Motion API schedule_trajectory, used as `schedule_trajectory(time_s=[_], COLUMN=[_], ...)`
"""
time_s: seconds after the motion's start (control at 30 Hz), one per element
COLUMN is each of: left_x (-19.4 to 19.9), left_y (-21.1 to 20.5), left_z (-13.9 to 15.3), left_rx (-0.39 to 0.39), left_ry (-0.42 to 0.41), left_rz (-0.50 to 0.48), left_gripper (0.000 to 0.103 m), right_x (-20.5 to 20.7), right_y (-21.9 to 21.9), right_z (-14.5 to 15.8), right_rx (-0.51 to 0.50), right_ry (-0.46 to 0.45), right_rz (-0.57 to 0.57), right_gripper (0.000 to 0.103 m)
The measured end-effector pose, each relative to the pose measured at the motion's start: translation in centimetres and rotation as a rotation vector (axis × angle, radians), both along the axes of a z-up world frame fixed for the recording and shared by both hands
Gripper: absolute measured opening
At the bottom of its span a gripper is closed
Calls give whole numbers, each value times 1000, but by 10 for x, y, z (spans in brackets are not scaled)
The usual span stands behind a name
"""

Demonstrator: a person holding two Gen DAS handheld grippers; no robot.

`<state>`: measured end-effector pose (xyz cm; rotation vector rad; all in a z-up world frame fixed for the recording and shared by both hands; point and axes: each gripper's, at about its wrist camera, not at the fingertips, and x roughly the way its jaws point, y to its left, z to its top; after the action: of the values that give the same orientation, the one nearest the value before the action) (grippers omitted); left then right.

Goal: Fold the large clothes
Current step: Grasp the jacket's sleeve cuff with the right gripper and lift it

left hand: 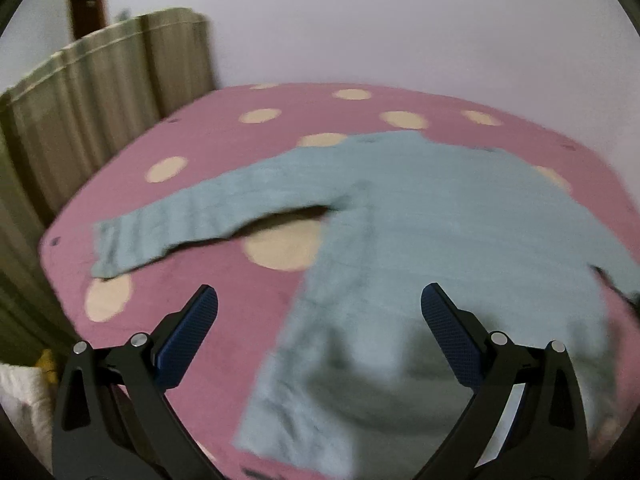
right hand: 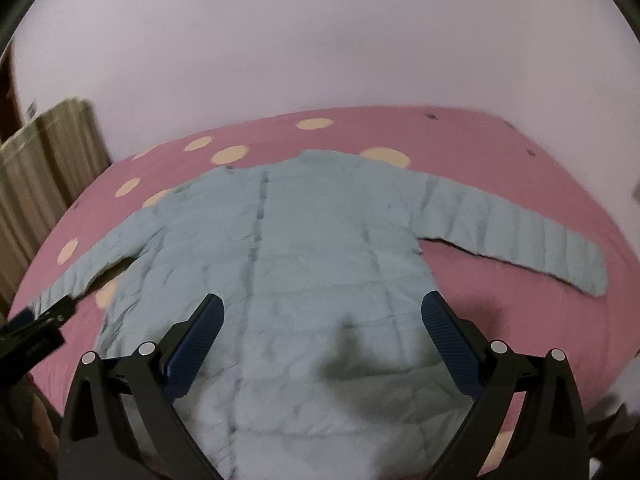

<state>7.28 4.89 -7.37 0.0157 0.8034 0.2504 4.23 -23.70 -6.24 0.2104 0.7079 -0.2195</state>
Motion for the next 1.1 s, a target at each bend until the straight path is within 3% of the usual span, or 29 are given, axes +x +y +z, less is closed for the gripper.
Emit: schedule_trajectory(time_s=[0.2,0.27,0.33,0.47,0.8,1.1], left_x=[42,52,57,57,59,61], left_y=[60,82,103,135,149,152], left_z=[-50,-65,-77,-93,-106,-108], left_rx=[190,194,170,147,133,134], left_ry=[56,99,127,157,175,181], left_rz=[228,283,342,437,487,487], left_gripper=[101,101,101,101,101,101], right_x=[7,4,-2,-23,-72,-77], right_y=[-99,-130,-162,-224,-308,-342], right_z=[-31,-38,-46,-64,-119,-126], right_rx=[118,105,121,260,600,583], right_ry=[12,4,23,15,-83,-170], right_rz=[-255,-337,-417,-533,-700,-806], right_gripper=[98,89,65,64,64,64])
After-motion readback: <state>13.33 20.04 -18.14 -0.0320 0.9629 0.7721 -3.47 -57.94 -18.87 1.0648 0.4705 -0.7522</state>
